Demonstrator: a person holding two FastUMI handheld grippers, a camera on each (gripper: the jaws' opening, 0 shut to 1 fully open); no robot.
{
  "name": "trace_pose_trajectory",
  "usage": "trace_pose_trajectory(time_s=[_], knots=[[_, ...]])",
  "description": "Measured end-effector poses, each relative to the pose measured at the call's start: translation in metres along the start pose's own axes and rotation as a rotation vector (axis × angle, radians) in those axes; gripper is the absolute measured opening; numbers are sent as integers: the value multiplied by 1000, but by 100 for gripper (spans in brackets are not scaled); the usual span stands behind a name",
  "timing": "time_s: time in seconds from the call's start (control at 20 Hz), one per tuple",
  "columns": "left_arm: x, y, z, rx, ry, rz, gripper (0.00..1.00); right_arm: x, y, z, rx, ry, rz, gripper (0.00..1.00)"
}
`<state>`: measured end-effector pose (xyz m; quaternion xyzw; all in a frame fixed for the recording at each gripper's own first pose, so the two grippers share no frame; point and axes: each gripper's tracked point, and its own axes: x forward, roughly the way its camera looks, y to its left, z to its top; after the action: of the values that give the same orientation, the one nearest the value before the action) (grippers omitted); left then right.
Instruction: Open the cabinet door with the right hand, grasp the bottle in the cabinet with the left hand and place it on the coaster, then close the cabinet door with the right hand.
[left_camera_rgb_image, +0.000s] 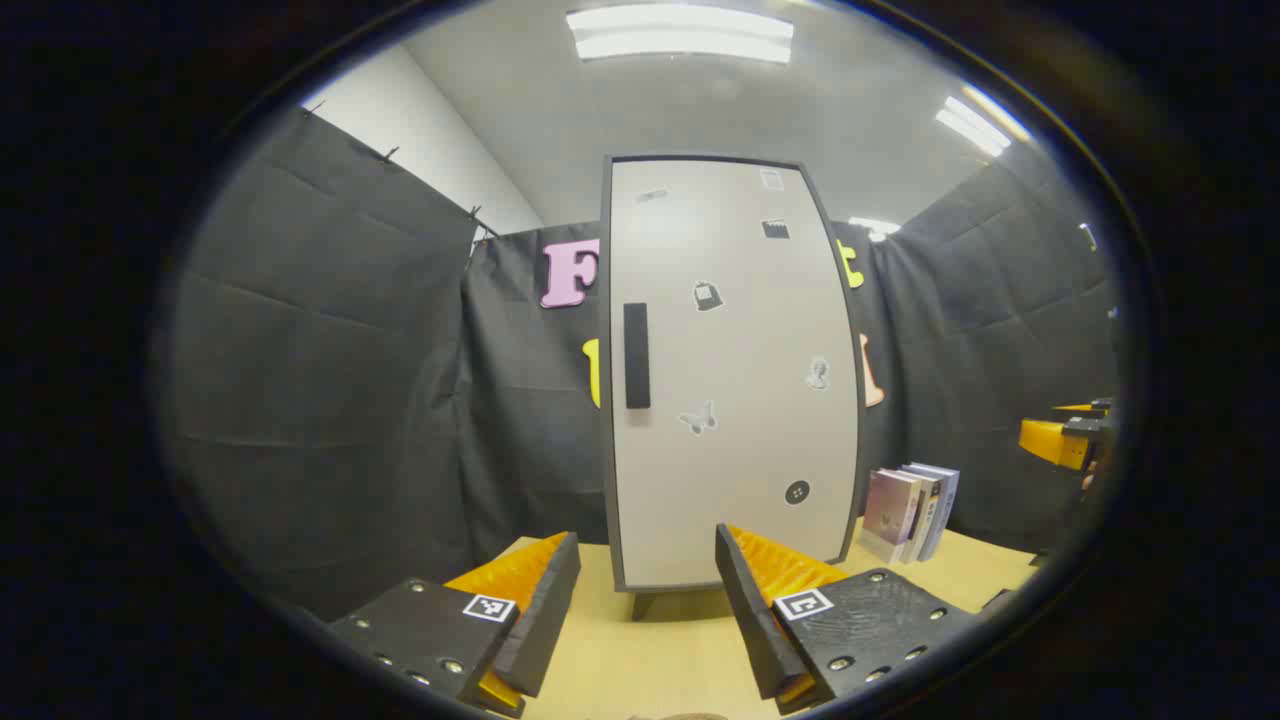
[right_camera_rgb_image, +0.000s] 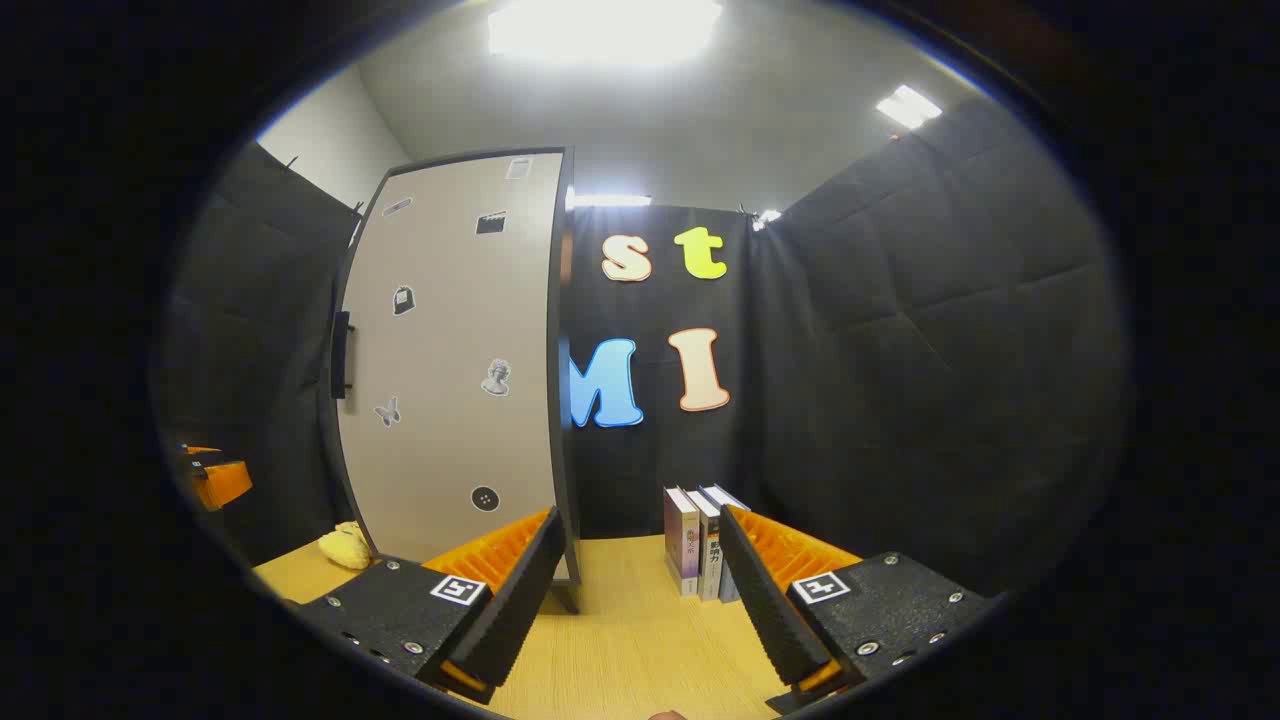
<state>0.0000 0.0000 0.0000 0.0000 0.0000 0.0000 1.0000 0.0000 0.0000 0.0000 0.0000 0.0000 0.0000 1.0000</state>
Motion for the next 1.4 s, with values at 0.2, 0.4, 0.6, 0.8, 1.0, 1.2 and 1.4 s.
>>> trace_pose_trajectory(time_s=[0.2, 0.4, 0.6, 0.8, 1.0, 1.2, 1.4], knots=[[0, 3, 2, -2, 2, 12, 78, 5, 2, 0, 0, -8, 5, 95], [2, 3, 1, -8, 6, 16, 78, 6, 6, -1, 11, -7, 16, 95], [3, 4, 2, -2, 2, 18, 78, 7, 8, 1, -15, -16, 16, 95], [1, 7, 10, 1, -19, 23, 78, 7, 16, 2, -15, -14, 39, 95], [-2, 12, 13, 4, -26, 38, 82, 9, 28, 5, -13, -14, 62, 95], [-9, 21, 18, 21, -28, 73, 78, 18, 49, 14, -1, -11, 104, 95], [-36, 59, 17, 33, -28, 116, 75, 36, 80, 36, 21, -47, 169, 95]])
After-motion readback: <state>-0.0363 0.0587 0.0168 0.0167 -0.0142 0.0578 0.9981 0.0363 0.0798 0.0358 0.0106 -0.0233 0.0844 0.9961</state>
